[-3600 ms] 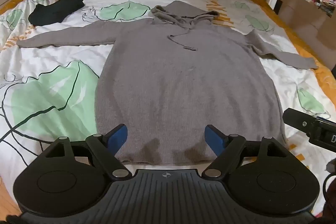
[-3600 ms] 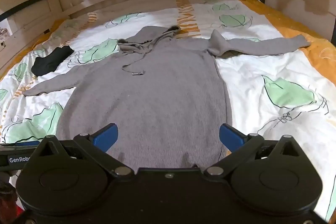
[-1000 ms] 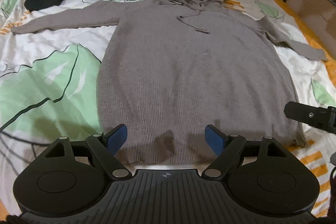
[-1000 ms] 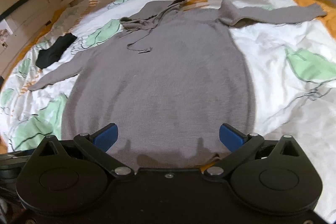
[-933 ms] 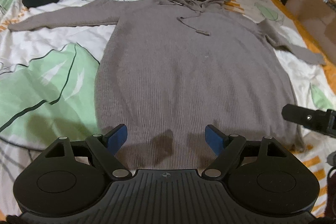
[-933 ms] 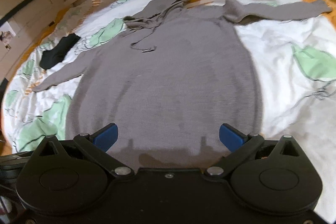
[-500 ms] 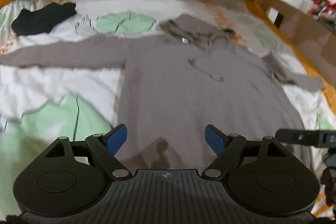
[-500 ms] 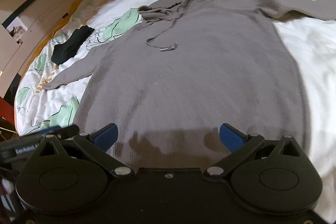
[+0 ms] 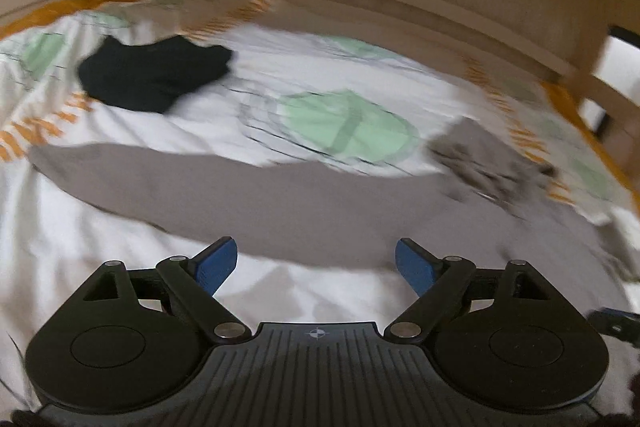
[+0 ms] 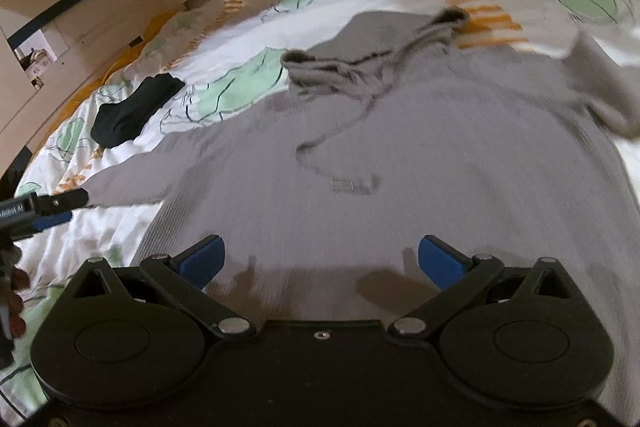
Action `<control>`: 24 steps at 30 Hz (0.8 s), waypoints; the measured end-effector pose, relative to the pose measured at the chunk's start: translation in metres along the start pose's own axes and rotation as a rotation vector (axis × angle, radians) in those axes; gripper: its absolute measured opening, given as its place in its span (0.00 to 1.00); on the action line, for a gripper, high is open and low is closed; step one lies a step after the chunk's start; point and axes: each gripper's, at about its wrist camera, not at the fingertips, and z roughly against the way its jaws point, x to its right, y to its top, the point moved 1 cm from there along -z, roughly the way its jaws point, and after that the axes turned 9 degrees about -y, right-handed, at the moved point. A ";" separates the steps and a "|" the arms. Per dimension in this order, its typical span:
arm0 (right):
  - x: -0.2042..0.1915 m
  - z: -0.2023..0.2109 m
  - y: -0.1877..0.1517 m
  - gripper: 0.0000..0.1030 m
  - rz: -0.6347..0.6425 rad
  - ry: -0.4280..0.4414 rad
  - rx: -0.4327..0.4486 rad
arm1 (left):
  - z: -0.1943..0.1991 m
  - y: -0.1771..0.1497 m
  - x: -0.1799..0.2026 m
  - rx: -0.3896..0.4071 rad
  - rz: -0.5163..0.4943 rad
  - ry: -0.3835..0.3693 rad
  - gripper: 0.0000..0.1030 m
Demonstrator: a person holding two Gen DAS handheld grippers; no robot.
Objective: Fold large clothes
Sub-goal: 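Move the left gripper to the sweater sleeve cuff and close on it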
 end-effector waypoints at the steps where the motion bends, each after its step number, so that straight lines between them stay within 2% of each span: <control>1: -0.002 -0.007 0.003 0.99 0.007 -0.002 0.009 | -0.004 0.004 -0.009 0.006 0.006 0.020 0.84; 6: -0.010 -0.033 0.007 0.99 0.033 -0.033 0.063 | -0.026 0.021 -0.059 0.015 0.054 0.108 0.85; 11: -0.023 -0.044 0.001 0.99 0.107 -0.079 0.152 | -0.038 0.028 -0.114 0.034 0.164 0.159 0.86; 13: -0.027 -0.048 -0.001 0.99 0.127 -0.086 0.171 | -0.042 0.030 -0.138 0.043 0.204 0.185 0.91; 16: -0.031 -0.053 -0.006 0.99 0.143 -0.091 0.184 | -0.046 0.032 -0.168 0.058 0.257 0.214 0.92; 21: -0.026 -0.067 -0.009 0.99 0.124 -0.094 0.133 | -0.060 0.024 -0.212 0.044 0.382 0.195 0.92; 24: -0.025 -0.071 -0.012 1.00 0.116 -0.090 0.125 | -0.062 0.023 -0.221 0.073 0.386 0.174 0.95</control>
